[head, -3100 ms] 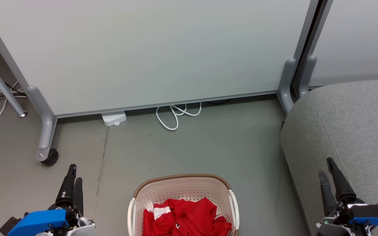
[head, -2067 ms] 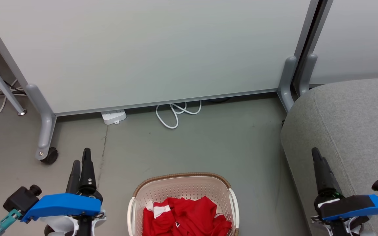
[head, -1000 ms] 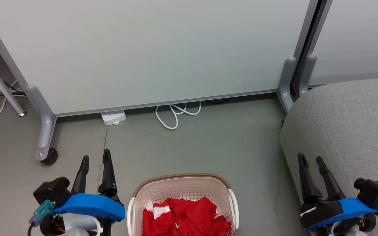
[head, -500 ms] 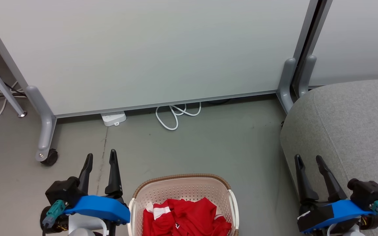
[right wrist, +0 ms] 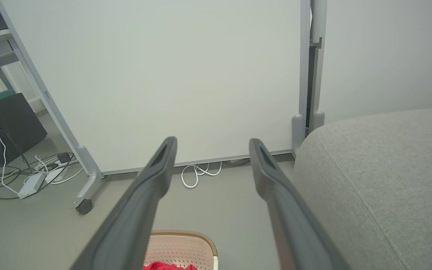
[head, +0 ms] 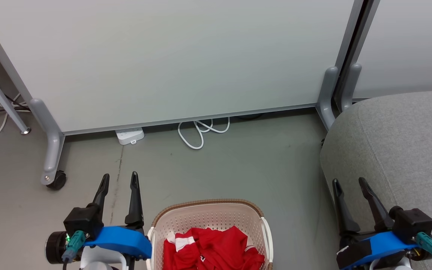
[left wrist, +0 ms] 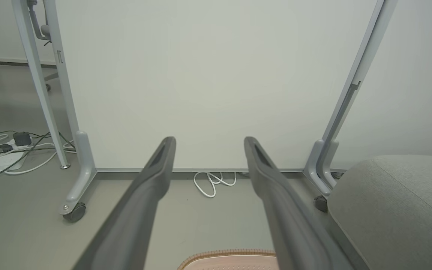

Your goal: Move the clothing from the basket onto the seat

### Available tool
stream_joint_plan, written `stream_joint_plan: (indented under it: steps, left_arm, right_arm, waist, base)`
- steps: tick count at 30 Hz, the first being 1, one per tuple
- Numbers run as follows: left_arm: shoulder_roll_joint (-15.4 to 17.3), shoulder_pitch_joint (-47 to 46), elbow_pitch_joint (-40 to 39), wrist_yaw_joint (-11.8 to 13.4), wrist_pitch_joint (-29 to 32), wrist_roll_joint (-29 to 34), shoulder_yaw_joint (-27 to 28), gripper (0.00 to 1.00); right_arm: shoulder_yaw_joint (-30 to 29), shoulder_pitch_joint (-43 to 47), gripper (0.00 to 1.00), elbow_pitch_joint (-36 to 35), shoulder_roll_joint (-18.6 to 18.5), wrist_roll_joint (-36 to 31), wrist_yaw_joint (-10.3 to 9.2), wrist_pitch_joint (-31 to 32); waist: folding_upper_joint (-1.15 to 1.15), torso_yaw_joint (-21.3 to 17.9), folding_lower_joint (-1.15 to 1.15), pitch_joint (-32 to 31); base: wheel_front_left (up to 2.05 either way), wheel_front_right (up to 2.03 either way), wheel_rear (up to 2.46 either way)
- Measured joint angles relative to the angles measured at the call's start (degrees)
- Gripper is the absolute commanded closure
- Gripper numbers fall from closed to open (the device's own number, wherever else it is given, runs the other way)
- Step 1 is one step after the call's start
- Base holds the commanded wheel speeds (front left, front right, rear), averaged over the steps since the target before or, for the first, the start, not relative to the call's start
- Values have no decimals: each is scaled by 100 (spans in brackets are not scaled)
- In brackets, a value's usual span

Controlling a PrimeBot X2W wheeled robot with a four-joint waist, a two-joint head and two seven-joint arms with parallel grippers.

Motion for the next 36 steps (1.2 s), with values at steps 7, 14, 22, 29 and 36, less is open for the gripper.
stream_joint_plan:
  steps: [7,14,22,29,36]
  left_arm:
    - [-2,-20,47,-20,-75,298,-21,0]
    - [-2,-21,96,-25,-159,582,-57,0]
    - [-3,-32,152,-40,-238,860,-94,0]
    - [-3,-42,189,-41,-287,1004,-140,0]
    - [-3,-43,238,-41,-287,933,-154,0]
  right_arm:
    - [2,0,0,31,0,-302,0,-76]
    - [18,1,0,49,-1,-592,1,-151]
    - [24,2,0,97,-2,-920,7,-230]
    - [38,3,0,135,-3,-1113,7,-280]
    - [30,4,0,180,-3,-1113,7,-280]
  waist:
    - [0,2,0,5]
    - [0,8,0,2]
    - [0,13,0,-11]
    - [0,14,0,-25]
    - [0,26,0,-42]
  base:
    - [0,0,0]
    - [0,0,0]
    - [0,0,0]
    - [0,0,0]
    - [0,0,0]
